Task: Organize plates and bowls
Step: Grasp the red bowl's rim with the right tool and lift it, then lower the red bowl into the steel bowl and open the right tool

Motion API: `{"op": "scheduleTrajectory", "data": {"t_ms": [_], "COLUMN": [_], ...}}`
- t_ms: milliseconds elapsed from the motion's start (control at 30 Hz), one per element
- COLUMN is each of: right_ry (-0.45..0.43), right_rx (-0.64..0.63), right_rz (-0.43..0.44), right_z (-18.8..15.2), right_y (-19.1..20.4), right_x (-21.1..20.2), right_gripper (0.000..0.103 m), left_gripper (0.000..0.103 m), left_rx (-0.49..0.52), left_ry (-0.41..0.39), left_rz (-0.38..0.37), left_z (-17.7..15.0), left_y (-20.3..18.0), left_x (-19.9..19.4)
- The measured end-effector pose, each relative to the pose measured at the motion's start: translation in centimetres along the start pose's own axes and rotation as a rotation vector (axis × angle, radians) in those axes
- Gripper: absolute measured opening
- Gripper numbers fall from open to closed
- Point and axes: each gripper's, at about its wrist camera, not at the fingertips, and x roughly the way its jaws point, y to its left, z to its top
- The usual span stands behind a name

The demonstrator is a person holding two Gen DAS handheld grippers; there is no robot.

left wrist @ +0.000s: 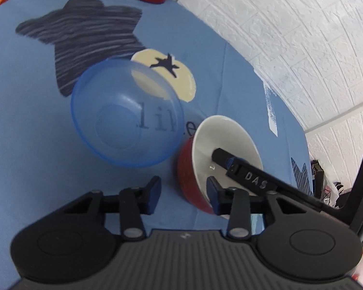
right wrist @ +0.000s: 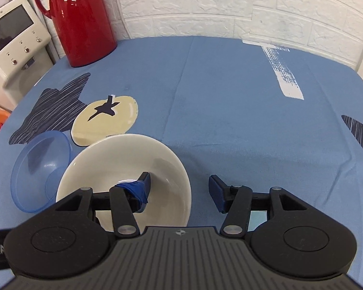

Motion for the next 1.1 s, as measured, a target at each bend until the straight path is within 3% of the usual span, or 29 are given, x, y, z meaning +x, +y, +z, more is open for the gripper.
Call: {"op": "scheduleTrajectory", "data": {"t_ms": [100, 267, 333, 400, 600, 833, 1100], "right_ry": [0.007, 0.029, 0.029, 0.013, 0.006, 0.006, -0.019], "right_rx": [0.027, 0.013, 0.005, 0.018, -0.067, -0.068, -0.029], "right_rz": [0.022, -0.001, 0.043, 0.086, 0.063, 0.062, 0.076], "right_z": [-0.2, -0.2, -0.2, -0.6, -1.5, -4.6, -10.0], "right_y": [-0.6, 0.0, 0.1, 0.1, 1.5, 2.1, 2.5], "right_x": [0.1, 0.0, 0.0, -0.2, -1.9, -5.9, -13.7], "right_gripper": [0.043, 0.048, 0.044, 0.022, 0.015, 0.015, 0.016], "left_gripper": [0.026, 0.019, 0.018, 0.016, 0.002, 0.002, 0.003], "left_rx": [0.027, 0.049, 0.055, 0.063, 0.088, 0.133, 0.214], "left_ry": [-0.001, -0.002, 0.0, -0.003, 0.001, 0.028, 0.049], "left_rz": [-0.015, -0.022, -0.022, -0.022, -0.008, -0.024, -0.045], "left_z": [0.0, 0.2, 0.3, 0.3, 0.3, -2.8, -8.6], "left_y": [-0.3, -0.6, -0.6, -0.5, 0.0, -0.2, -1.8], "left_x": [0.0, 0.1, 0.1, 0.1, -0.4, -3.8, -10.2]}}
